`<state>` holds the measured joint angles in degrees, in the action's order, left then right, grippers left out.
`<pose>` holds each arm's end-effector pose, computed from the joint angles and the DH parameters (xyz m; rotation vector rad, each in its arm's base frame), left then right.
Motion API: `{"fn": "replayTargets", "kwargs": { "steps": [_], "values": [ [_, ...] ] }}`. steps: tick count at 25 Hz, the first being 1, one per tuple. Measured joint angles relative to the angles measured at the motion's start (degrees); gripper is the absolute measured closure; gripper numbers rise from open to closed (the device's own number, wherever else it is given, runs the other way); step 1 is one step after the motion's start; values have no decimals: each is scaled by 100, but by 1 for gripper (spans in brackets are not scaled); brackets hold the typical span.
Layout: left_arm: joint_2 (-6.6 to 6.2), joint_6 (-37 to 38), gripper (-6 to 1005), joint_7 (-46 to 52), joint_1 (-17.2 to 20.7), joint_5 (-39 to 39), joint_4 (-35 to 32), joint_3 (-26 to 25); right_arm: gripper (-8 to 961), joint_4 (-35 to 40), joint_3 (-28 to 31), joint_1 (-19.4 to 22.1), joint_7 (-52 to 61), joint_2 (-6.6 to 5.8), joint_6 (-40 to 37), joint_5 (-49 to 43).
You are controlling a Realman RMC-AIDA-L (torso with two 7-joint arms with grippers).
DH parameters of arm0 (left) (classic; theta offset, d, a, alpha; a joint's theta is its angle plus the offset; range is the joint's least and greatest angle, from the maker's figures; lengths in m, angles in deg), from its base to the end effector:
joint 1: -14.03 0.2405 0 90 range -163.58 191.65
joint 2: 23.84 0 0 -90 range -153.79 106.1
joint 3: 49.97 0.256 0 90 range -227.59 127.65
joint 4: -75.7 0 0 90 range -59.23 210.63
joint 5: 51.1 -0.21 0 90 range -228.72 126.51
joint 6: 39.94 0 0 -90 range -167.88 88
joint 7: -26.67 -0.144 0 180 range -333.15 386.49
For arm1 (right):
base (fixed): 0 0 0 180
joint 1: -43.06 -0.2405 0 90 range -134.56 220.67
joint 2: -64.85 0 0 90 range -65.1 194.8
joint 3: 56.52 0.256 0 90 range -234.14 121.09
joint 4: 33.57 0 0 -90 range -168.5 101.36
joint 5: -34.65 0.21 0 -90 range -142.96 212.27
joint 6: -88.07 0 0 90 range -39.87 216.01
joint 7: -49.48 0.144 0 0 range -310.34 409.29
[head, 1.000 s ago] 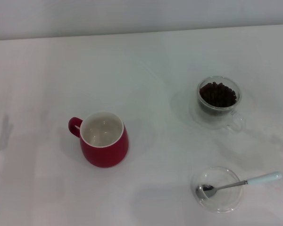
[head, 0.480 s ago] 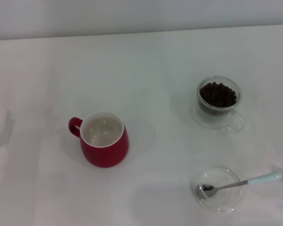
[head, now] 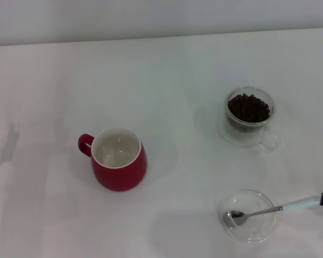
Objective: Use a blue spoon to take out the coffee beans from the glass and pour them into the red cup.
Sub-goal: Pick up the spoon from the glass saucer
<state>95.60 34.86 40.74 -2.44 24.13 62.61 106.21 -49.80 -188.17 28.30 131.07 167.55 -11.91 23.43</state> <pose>-0.3499 0.2698 -0.0249 -1.4647 -0.7382 -0.8192 0.4189 0.1547 0.0634 -2.1285 1.6697 0.7896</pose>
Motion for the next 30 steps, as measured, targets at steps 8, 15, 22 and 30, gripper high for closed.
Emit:
{"fn": "replayTargets", "kwargs": {
  "steps": [8,15,22,30],
  "values": [
    [0,0,107,0,-17,6,-4,0,97,32,-164,-154,166,86,288,6],
    [0,0,108,-1,-40,9,0,0,101,41,-216,-210,182,104,297,-3],
    [0,0,108,-1,-40,9,0,0,183,49,-409,-268,273,145,293,1],
    [0,0,107,0,-31,9,0,5,285,50,-454,-324,306,155,305,3]
  ]
}}
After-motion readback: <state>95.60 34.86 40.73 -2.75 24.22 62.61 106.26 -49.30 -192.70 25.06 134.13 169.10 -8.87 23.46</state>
